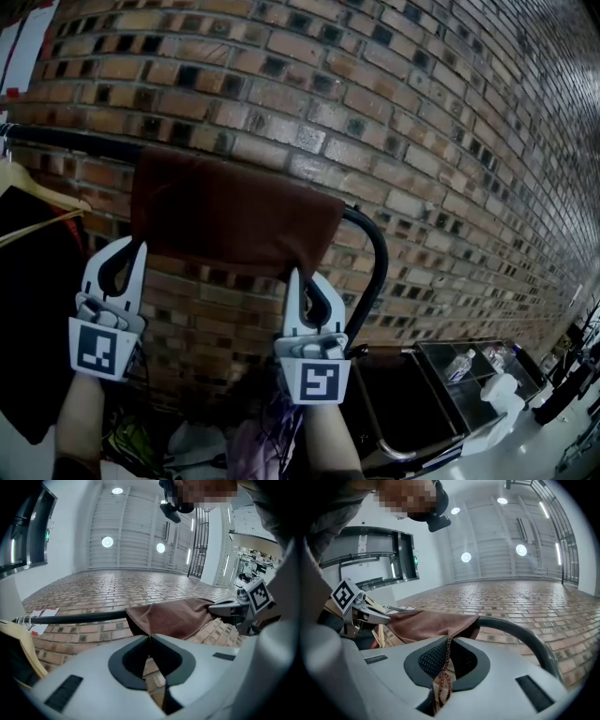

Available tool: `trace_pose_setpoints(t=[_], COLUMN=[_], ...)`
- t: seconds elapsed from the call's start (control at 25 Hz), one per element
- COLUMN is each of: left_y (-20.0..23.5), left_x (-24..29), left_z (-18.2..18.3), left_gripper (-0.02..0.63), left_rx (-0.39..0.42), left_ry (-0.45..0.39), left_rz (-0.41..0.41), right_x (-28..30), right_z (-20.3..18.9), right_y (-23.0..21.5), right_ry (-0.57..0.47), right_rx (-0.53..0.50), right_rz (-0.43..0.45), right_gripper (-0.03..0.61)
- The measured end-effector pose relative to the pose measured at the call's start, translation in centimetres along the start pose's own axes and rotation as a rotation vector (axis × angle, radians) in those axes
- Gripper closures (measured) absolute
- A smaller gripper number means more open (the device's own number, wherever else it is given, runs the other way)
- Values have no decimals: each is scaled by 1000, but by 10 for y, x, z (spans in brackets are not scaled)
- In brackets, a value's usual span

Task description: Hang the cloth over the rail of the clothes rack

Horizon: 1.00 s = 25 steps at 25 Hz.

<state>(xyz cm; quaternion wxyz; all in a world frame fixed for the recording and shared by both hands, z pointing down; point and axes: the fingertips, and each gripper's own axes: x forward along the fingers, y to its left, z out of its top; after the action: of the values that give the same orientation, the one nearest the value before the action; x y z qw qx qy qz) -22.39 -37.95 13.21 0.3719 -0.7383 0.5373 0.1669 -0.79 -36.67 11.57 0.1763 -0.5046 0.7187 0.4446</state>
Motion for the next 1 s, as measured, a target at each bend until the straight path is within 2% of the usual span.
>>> trace_pose_setpoints(t=[0.08, 0.16, 0.28, 0.36, 0.44, 0.56, 0.72, 0.84, 0.92, 1.0], left_y=[-3, -5, -5, -6, -10, -19, -28, -38, -43, -52], left_x=[-1, -2, -5, -7, -10, -16, -28, -39, -49, -60], left_z=[3, 6, 6, 4, 0, -10, -23, -33, -33, -33], left_gripper=[571, 529, 470, 406, 370, 370, 370, 380, 467, 548], left_rx=[15, 32, 48, 60, 84, 95, 47, 33, 38, 49], left_ry=[-9, -14, -10, 0, 21, 53, 75, 79, 61, 53], left_rz=[4, 13, 28, 26, 22, 28, 61, 86, 109, 125], right_x=[-1, -3, -7, -11, -16, -28, -49, -61, -69, -80], right_z=[0, 1, -3, -7, -12, -19, -29, -35, -38, -39], right_y=[-2, -3, -1, 0, 1, 2, 4, 17, 28, 38], right_ry=[-6, -9, 5, 19, 33, 53, 74, 82, 88, 93], right_rx=[22, 32, 44, 51, 52, 55, 100, 130, 142, 147], right_rz=[-6, -5, 6, 4, -6, -42, -114, -122, -120, -129], right_gripper=[541, 540, 509, 470, 431, 417, 416, 416, 450, 518])
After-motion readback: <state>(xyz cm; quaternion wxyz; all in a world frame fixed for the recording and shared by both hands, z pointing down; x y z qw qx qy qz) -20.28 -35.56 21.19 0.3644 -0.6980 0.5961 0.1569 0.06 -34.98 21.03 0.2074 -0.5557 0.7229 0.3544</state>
